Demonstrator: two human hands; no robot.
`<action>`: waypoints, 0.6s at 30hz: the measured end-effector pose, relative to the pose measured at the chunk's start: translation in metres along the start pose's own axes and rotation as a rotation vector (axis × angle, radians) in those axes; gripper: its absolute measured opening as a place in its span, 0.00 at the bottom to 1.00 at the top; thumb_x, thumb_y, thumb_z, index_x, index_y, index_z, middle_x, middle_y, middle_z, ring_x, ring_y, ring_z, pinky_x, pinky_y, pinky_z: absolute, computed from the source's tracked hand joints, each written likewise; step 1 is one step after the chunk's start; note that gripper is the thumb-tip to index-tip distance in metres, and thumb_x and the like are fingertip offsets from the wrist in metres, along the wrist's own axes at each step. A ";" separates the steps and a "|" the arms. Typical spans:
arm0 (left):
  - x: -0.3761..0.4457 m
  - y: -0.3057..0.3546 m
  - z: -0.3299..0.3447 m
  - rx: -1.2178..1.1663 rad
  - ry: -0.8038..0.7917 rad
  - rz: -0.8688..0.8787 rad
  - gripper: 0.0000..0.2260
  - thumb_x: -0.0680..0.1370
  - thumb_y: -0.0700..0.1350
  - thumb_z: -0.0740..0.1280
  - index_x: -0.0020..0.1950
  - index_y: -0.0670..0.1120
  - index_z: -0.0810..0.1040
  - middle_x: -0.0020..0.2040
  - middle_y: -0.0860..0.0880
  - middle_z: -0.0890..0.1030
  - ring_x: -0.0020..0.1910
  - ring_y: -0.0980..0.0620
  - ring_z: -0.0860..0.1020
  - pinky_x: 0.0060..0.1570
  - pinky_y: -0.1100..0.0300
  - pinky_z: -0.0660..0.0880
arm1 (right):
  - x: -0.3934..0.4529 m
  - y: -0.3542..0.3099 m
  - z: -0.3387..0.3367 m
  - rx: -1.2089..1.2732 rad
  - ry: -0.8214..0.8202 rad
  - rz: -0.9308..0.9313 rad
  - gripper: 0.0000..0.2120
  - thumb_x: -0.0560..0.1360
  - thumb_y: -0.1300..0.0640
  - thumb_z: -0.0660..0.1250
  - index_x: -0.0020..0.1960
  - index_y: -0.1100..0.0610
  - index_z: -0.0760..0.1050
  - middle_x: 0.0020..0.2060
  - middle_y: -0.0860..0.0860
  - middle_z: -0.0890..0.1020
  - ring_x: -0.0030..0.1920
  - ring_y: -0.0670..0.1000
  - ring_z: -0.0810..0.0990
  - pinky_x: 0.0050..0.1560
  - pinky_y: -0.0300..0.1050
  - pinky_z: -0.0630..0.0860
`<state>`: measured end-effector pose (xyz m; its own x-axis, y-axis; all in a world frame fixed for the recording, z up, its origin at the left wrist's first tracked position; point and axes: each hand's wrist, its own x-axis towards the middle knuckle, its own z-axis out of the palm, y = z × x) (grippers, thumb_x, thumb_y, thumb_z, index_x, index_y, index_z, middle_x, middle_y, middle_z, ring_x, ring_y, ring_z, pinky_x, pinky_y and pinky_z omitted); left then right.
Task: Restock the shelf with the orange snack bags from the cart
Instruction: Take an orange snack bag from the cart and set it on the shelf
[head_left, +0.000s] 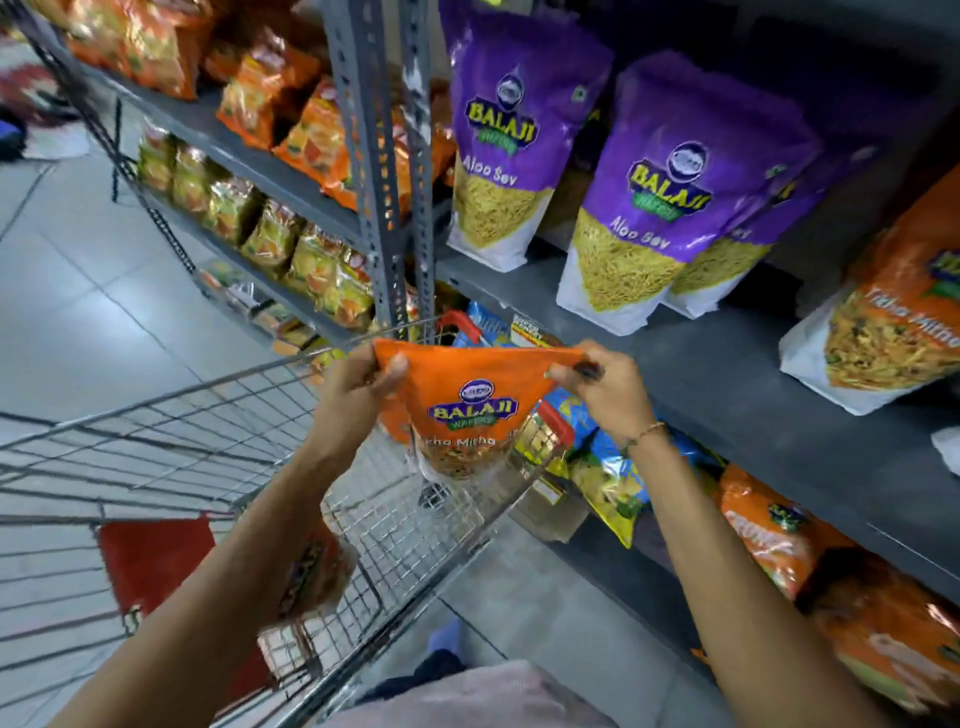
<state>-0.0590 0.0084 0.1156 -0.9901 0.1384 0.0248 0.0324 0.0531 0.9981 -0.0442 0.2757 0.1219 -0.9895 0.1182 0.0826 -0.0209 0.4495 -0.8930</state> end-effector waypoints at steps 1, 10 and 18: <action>0.005 0.017 0.006 -0.018 0.001 0.056 0.07 0.77 0.45 0.63 0.39 0.50 0.76 0.37 0.50 0.78 0.39 0.55 0.77 0.40 0.63 0.77 | -0.004 -0.009 -0.010 0.064 0.047 -0.016 0.04 0.70 0.66 0.69 0.39 0.60 0.76 0.34 0.52 0.75 0.33 0.36 0.74 0.38 0.28 0.72; 0.058 0.137 0.095 -0.099 -0.078 0.414 0.08 0.77 0.46 0.63 0.38 0.46 0.74 0.32 0.51 0.75 0.33 0.53 0.70 0.32 0.61 0.68 | -0.027 -0.072 -0.113 0.248 0.482 -0.206 0.07 0.72 0.61 0.68 0.41 0.49 0.78 0.36 0.41 0.82 0.40 0.43 0.77 0.45 0.38 0.76; 0.072 0.159 0.222 -0.226 -0.274 0.418 0.13 0.76 0.47 0.63 0.43 0.35 0.73 0.38 0.42 0.69 0.37 0.49 0.64 0.33 0.57 0.61 | -0.060 -0.053 -0.211 0.265 0.819 -0.124 0.04 0.72 0.58 0.69 0.40 0.51 0.78 0.29 0.42 0.81 0.37 0.48 0.76 0.40 0.45 0.76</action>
<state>-0.0946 0.2463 0.2632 -0.8264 0.3565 0.4358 0.3551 -0.2707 0.8948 0.0462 0.4315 0.2577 -0.5660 0.7278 0.3872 -0.2550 0.2921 -0.9218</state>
